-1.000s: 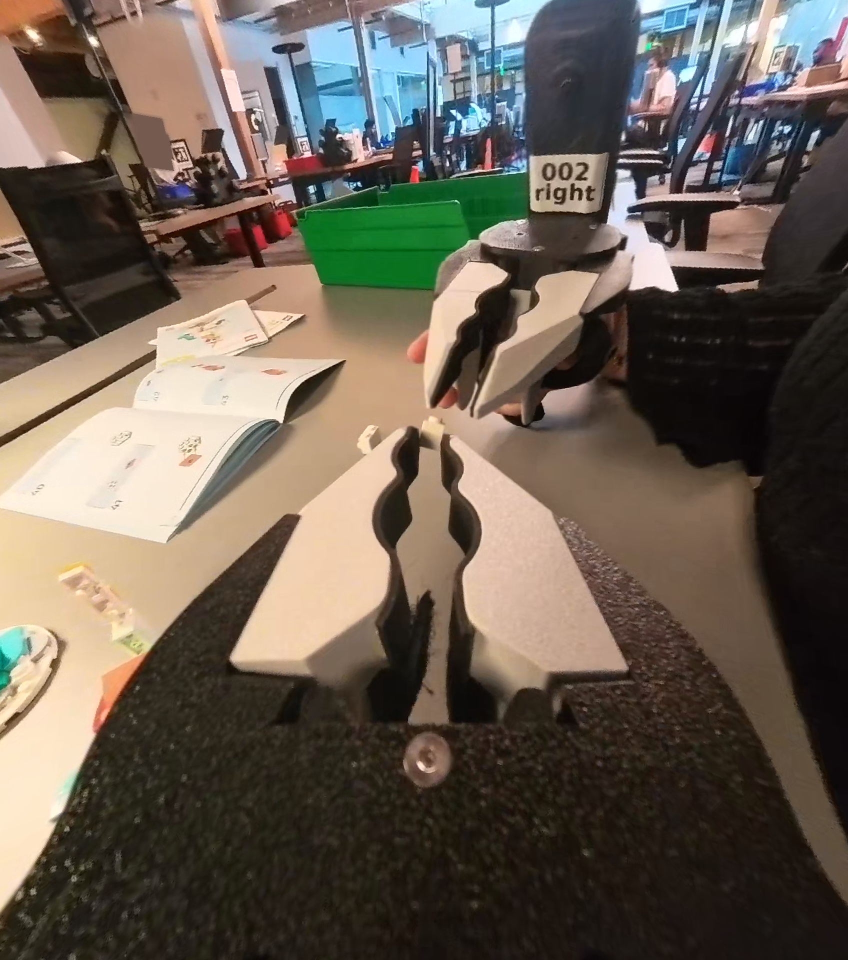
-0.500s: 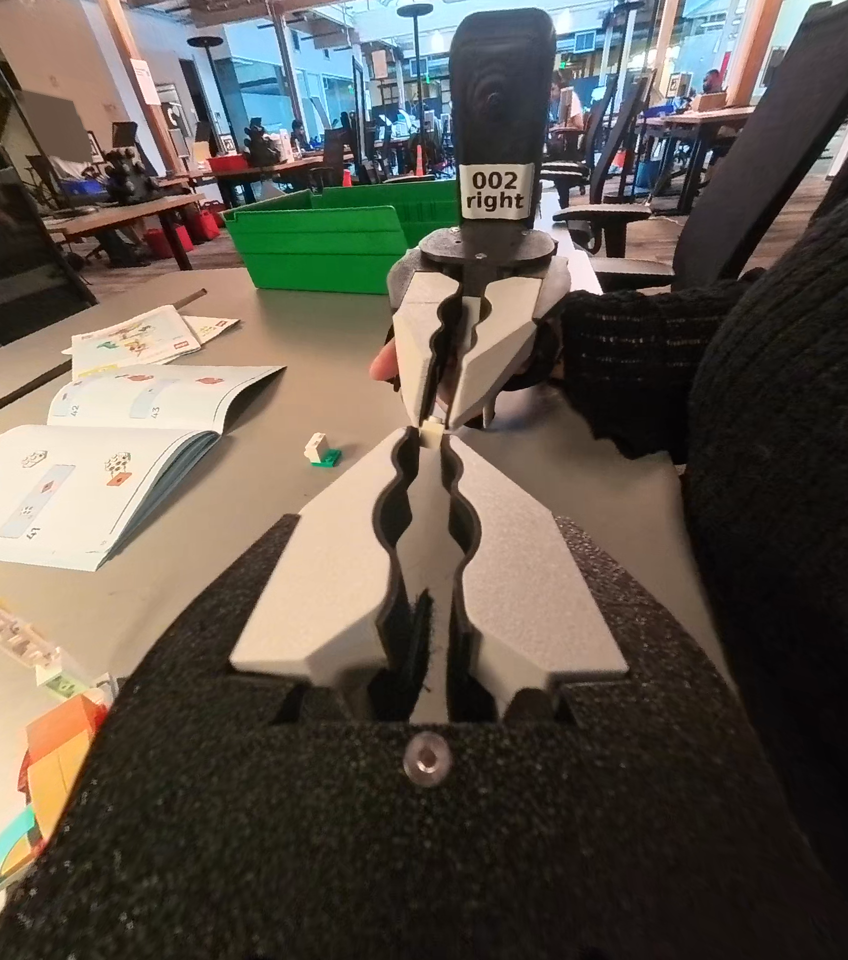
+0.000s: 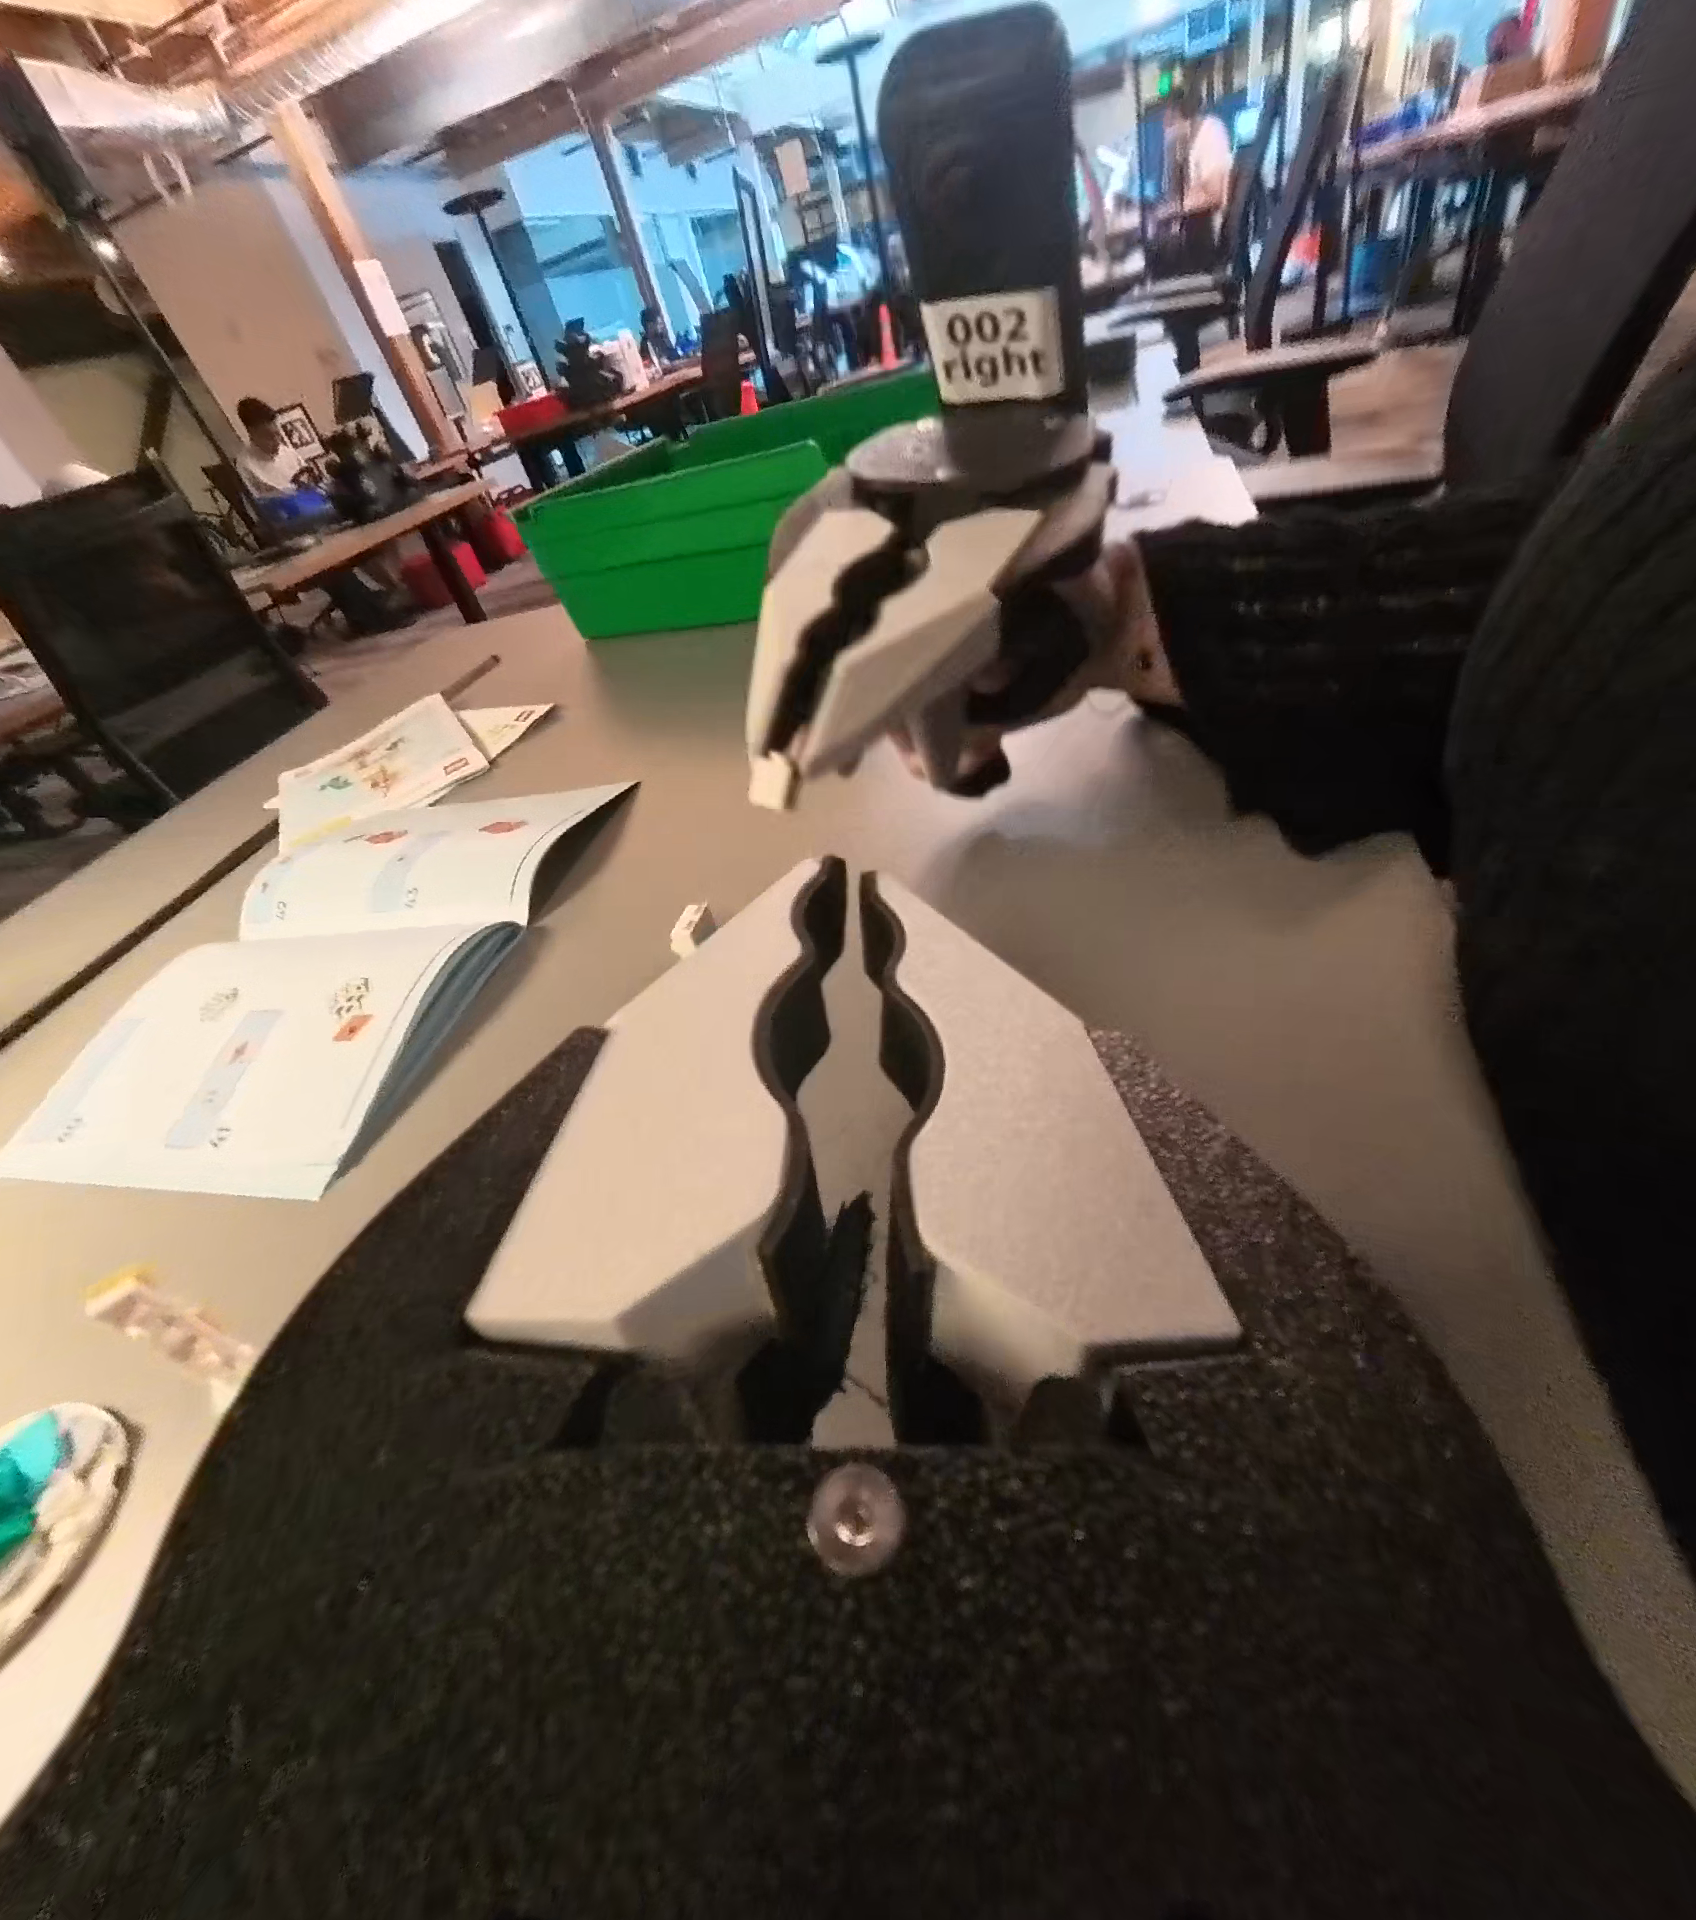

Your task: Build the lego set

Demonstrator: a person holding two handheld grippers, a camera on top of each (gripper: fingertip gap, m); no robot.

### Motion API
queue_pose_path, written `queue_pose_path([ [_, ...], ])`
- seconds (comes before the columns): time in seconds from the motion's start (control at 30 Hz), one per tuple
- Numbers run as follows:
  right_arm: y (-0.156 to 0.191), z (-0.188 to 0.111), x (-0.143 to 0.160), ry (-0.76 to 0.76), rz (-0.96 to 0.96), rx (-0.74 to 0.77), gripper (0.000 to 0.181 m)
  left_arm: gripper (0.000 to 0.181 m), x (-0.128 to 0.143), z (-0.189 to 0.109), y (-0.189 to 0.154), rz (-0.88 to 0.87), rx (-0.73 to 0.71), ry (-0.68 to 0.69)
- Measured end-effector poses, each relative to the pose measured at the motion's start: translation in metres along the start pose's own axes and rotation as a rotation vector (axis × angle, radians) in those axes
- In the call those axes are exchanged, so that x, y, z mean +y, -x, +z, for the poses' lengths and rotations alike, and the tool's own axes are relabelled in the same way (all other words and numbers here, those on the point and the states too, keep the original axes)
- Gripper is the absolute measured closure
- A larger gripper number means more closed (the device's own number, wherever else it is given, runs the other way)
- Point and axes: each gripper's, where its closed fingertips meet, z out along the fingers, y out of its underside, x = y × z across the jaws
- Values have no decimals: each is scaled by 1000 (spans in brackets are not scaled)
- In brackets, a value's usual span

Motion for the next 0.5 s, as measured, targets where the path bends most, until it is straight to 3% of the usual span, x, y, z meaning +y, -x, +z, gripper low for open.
queue_pose_path([
  [0.1, -29, -31, 12, 41, -18, 122, 176, 178, 6, 11, 4, 43, 31, 100],
  [0.23, -43, -55, 34, 145, -12, 149, 176, 170, 13, 38, 26, 42, 21, 199],
  [0.5, -47, -49, 54, 268, -21, 49, 176, 150, 52, 84, 57, -129, -28, 407],
])
